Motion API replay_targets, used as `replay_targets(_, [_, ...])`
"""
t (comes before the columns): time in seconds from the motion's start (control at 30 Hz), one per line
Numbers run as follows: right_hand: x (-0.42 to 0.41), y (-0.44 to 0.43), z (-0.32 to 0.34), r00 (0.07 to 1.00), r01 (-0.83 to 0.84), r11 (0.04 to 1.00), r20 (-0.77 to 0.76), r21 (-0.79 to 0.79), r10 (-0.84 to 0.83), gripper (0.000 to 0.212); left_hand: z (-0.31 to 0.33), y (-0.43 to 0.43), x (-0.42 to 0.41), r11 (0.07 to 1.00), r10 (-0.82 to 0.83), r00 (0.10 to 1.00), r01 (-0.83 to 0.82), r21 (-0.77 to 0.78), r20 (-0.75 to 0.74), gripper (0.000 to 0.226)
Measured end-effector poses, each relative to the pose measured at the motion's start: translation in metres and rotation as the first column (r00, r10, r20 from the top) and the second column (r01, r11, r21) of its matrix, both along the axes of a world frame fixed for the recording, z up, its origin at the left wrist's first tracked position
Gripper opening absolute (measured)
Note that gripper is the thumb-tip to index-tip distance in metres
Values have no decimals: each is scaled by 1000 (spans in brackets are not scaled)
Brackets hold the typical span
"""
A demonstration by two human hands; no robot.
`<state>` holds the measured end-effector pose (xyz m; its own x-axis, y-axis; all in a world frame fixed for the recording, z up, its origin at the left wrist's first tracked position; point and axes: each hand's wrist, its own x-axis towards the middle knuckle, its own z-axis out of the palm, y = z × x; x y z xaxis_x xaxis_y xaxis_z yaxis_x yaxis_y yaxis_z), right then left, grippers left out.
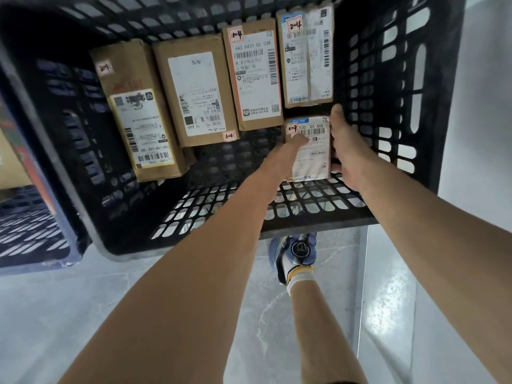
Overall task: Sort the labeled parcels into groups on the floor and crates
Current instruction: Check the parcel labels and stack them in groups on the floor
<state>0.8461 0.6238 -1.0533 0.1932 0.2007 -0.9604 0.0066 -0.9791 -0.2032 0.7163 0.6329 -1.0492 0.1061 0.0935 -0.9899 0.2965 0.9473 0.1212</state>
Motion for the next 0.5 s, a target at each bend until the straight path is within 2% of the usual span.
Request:
replay_targets(0.13, [2,-2,23,998,52,998,28,40,-53,73,24,0,-8,999,29,998,-27,27,-49,70])
replay_targets(0.3, [-6,8,85,983,174,971,30,167,-181,78,99,25,-23,999,-12,1000,12,50,-10,43])
replay_targets(0.4, [-21,26,141,980,194,941,-19,278,-196,71,155,35,-42,985,55,998,-58,163,27,28])
replay_targets(0.5, [-39,51,211,984,178,900,-57,397,-170,68,223,56,-65,949,119,989,-138,282,83,57])
